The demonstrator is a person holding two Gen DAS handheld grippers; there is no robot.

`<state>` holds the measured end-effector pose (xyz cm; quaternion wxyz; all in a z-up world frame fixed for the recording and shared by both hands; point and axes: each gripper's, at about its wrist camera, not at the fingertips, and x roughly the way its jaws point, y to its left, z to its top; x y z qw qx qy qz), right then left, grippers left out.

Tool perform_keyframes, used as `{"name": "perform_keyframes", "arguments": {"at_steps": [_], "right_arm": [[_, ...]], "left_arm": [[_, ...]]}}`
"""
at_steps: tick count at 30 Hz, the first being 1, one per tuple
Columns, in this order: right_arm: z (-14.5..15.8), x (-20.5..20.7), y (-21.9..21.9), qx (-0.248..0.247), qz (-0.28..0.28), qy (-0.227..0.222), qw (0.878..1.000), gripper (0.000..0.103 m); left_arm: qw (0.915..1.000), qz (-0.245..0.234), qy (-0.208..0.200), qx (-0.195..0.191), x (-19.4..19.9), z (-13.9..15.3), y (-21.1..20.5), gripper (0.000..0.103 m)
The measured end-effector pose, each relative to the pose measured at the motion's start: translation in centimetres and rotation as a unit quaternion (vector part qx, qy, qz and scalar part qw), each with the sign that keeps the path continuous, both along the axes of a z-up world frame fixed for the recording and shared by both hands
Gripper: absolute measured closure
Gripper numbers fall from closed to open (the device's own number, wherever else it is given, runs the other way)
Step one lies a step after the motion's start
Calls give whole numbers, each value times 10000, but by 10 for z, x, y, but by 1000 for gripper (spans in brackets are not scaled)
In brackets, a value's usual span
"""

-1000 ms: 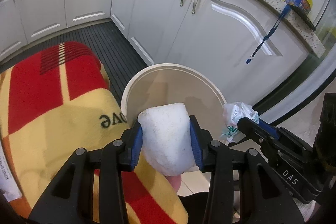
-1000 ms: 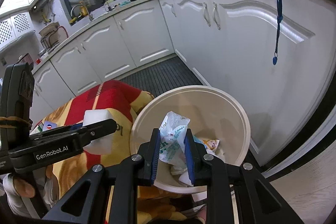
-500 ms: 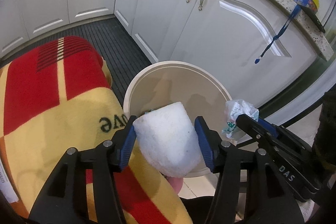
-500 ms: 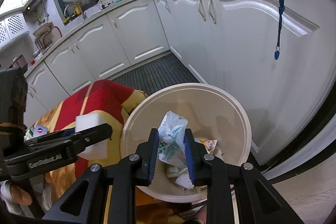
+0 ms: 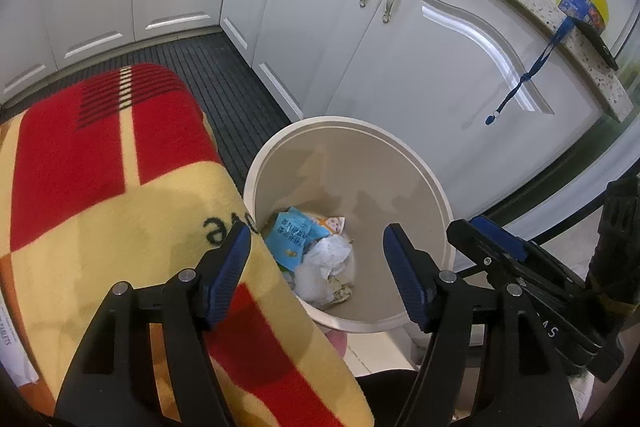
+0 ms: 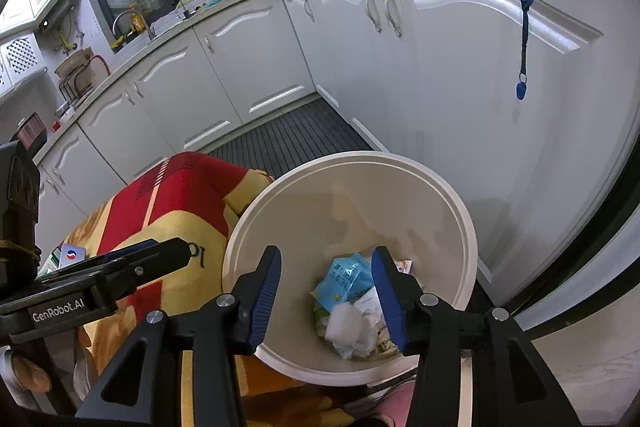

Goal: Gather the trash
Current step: 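Move both tools back over the trash on the table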

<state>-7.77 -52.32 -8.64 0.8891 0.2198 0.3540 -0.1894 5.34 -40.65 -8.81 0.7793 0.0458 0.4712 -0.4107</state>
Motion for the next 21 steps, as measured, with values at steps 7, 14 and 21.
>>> {"name": "perform_keyframes", "arguments": {"at_steps": [7, 14, 21], "right_arm": [[6, 0, 12, -51, 114, -28, 9999, 57], [13, 1, 30, -107, 238, -51, 9996, 55], [29, 5, 53, -216, 393, -170, 9988, 50]], "left_arm": [[9997, 110, -220, -1, -10, 11, 12, 35], [9983, 291, -506, 7, -17, 25, 37, 35], [9963, 539, -675, -16, -19, 36, 72, 35]]}}
